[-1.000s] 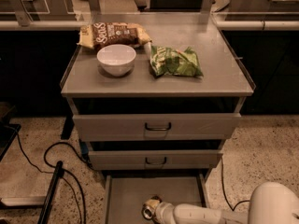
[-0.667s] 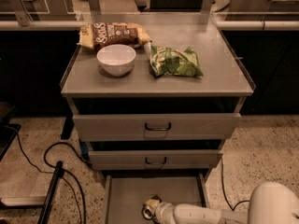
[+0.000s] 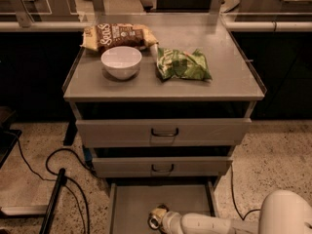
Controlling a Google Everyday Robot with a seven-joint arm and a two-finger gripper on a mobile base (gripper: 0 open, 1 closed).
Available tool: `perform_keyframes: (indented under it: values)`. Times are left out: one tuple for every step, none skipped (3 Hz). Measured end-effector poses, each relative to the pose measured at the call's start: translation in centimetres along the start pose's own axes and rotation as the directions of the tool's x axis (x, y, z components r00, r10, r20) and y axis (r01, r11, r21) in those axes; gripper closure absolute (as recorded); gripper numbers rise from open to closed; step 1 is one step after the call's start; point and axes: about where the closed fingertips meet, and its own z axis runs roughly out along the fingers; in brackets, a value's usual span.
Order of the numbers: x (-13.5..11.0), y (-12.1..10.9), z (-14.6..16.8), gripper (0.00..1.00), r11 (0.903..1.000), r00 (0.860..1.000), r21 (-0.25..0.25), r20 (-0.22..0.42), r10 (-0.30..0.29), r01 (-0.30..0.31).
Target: Place orange can into bottom drawer
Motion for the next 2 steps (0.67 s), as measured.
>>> perform_keyframes:
  values:
    - [0.00,0.00,0.00,0.11,1.0000,1.000,0.000,0.000,0.000,0.000]
    - [0.01,0.00,0.01,0.00,1.0000,1.000,0.000,0.000,0.000,0.000]
